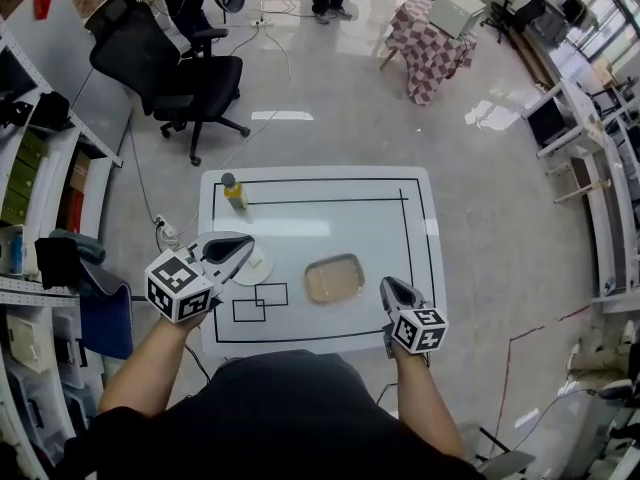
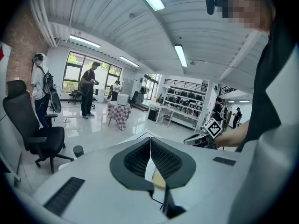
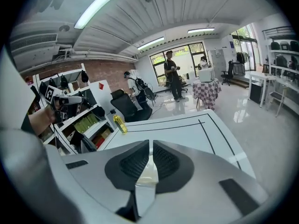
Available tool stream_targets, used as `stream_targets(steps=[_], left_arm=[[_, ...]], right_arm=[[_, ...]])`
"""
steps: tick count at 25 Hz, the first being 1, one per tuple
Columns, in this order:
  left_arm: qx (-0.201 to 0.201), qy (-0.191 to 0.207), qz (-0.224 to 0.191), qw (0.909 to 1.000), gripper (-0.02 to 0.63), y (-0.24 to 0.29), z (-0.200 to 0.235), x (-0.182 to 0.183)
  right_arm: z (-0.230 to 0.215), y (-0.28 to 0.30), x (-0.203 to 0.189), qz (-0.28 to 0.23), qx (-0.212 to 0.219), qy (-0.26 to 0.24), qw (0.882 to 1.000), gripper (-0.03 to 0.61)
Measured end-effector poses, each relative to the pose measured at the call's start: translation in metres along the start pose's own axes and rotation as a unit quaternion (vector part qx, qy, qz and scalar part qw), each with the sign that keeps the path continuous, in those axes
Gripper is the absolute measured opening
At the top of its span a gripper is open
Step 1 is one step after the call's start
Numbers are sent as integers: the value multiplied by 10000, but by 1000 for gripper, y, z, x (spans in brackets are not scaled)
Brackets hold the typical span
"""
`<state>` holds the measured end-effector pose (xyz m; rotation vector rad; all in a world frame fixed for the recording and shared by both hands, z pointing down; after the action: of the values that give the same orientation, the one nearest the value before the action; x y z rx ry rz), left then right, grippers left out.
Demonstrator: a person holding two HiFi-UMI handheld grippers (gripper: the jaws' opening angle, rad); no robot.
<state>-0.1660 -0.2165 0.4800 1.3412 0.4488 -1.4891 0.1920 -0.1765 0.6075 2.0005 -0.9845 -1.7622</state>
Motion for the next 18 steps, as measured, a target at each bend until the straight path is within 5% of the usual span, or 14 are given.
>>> stream_targets(steps=[18], left_arm=[[-96, -182, 222, 9995, 25, 49, 4, -7]], right_arm=[[-33, 46, -63, 925, 501, 564, 9929, 94]])
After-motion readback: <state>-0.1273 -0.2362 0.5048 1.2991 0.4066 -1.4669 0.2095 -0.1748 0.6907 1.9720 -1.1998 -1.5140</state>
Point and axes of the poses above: the fingertips, and each gripper's own axes: y forward along the fingers, z to its left, x out of its top, the point moved 6 cm from there along -y, backward along the fingers, and after that the axes turned 11 degrees about -x, right-handed, at the moved point
